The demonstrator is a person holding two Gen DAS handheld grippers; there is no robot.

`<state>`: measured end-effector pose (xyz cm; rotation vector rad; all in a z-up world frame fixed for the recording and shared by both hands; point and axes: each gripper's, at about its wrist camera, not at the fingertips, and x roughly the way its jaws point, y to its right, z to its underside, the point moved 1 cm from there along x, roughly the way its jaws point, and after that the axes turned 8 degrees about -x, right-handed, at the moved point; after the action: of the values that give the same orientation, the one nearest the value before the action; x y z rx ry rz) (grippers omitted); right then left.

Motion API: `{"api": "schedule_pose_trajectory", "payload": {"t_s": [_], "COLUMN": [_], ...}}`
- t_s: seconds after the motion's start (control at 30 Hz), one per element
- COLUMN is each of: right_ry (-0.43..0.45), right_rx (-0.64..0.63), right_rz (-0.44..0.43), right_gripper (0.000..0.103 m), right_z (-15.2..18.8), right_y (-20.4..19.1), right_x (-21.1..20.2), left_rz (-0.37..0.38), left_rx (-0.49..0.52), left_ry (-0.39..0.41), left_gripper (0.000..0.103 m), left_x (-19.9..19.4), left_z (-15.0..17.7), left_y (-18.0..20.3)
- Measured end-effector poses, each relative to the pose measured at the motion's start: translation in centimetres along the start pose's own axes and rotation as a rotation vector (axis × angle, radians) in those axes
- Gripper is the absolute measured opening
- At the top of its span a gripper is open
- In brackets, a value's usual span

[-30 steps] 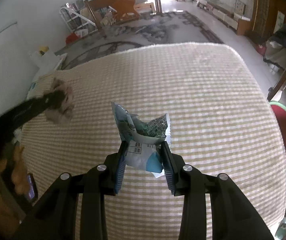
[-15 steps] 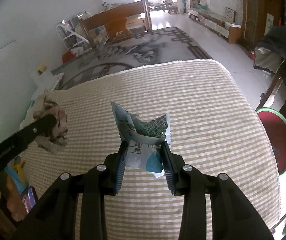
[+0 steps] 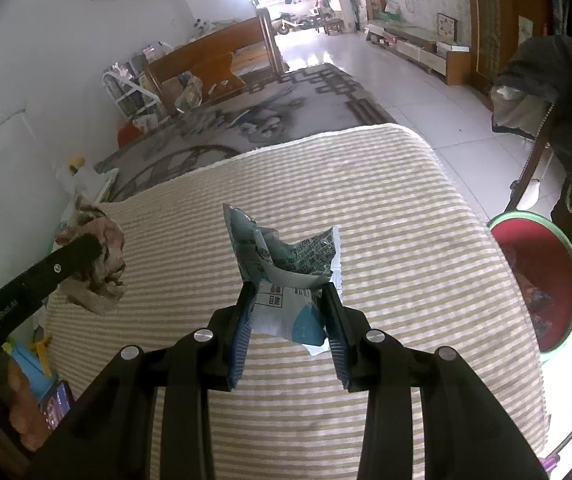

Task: Collect trash
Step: 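Lift the crumpled paper and plastic wrapper and carry both over the red bucket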

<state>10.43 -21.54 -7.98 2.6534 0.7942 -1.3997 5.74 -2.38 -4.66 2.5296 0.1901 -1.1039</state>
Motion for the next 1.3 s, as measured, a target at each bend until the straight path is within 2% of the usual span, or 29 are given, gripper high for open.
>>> {"api": "schedule_pose_trajectory", "payload": {"t_s": [0.6,1.0,1.3], "right_ry": [0.011,0.014,0.033], "right_rx": [0.03,0.045,0.081], "right_rz": [-0.025,-0.043,-0.03], "right_gripper": [0.035,0.035,0.035], "right_z": [-1.0,-1.1,-1.1], "right_y": [9.3,12.5,15.7], "right_x": [-1.6,-1.9,-3.0], "left_rz": [-0.03,-0.059,-0.049], "left_rx": [0.011,0.017,0.051], "left_ry": [-0.003,-0.001,0.005], "left_gripper": [0.034,0.034,0.034], "left_x": [2.0,2.5,3.0], "left_z": [0.9,1.3,1.2], "left_y": [8.1,11.1,14.0]}}
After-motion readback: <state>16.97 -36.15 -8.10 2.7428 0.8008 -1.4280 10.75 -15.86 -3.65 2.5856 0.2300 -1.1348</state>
